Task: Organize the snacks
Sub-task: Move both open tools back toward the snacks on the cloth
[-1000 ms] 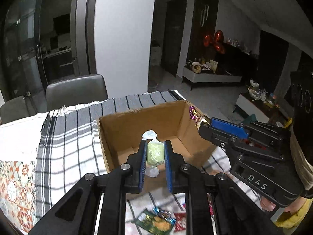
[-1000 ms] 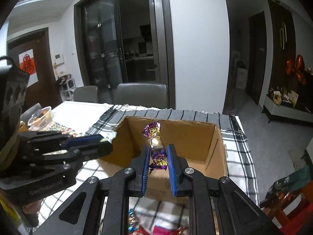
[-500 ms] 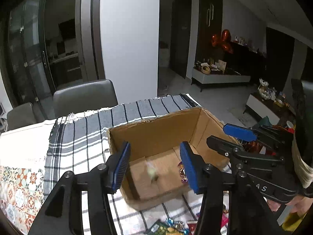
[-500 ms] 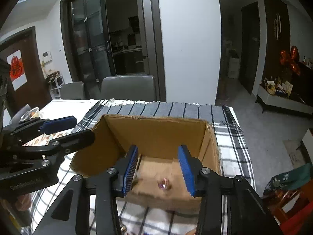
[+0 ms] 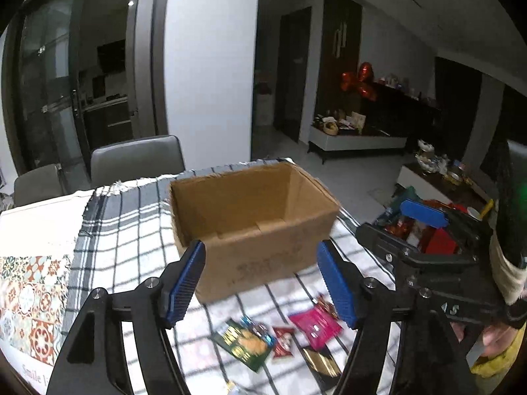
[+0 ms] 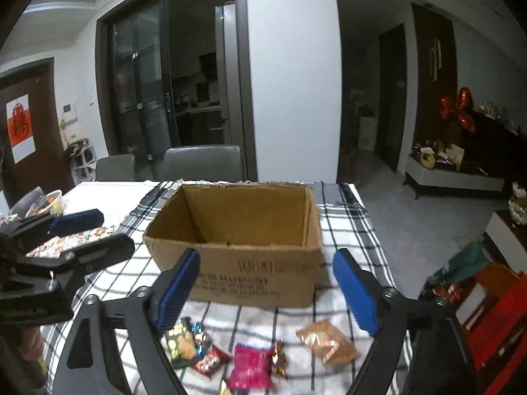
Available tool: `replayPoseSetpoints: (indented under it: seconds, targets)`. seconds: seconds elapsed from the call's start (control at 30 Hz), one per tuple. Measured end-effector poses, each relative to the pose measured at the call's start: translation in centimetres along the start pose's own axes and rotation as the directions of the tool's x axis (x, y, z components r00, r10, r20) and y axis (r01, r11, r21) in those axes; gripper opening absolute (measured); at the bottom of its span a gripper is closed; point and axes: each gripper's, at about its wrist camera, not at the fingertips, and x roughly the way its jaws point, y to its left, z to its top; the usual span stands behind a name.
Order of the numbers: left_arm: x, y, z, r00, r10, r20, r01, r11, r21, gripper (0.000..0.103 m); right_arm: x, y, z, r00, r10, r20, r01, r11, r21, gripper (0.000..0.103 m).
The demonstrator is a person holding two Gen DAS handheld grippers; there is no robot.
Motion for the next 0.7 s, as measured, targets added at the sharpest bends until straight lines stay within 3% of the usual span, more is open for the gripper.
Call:
replayPoseSetpoints:
  seconds: [0.33,0.53,0.7]
  targets:
    - [-2.9,-3.8,-3.7,1.000,-0.026,0.009,0.026,0.999,0.034,0.069,-3.9,-1.3,-3.9,1.000,0.024,-0.011,-0.023,0.998,0.055,0.086]
    - [-2.9,-5.2,-6.2,0.998,-0.061,-0.028,0.062,0.997,0.039,0.069,-5.0,-1.5,-6.9,0.998,0.025,-0.050,-0.022,0.998,0.051,0.085]
    - [-1.9,-6.4,-8.4,0.992,-0.101,-0.075,0.104,0.994,0.045,0.067,-4.9,-2.2,-9.3,0.994,0.028,-0.104,-0.023,0.998,0.055,0.077]
